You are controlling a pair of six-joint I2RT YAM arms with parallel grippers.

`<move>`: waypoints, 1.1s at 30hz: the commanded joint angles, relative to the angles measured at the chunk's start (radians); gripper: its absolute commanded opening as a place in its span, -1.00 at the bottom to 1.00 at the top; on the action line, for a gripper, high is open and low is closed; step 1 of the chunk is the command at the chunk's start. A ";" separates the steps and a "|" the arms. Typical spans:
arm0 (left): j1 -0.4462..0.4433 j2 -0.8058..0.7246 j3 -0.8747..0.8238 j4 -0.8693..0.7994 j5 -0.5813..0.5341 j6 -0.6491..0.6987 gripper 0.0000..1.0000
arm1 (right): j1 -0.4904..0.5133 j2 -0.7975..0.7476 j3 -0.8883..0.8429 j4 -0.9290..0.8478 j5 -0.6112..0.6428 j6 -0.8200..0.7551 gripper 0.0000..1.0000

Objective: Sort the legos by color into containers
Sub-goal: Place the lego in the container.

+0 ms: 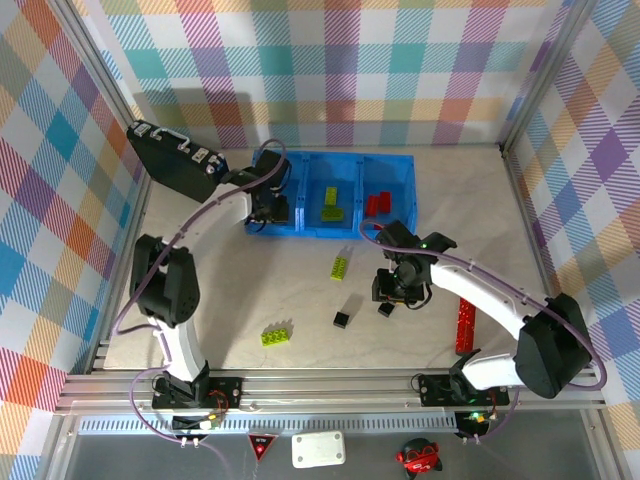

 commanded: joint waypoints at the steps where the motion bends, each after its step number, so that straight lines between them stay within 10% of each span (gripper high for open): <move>1: 0.030 0.065 0.091 -0.012 -0.025 0.053 -0.37 | 0.006 -0.025 0.015 -0.041 0.016 0.026 -0.13; 33: 0.102 0.419 0.351 -0.088 -0.076 0.082 -0.19 | 0.006 -0.056 -0.010 -0.042 0.011 0.060 -0.13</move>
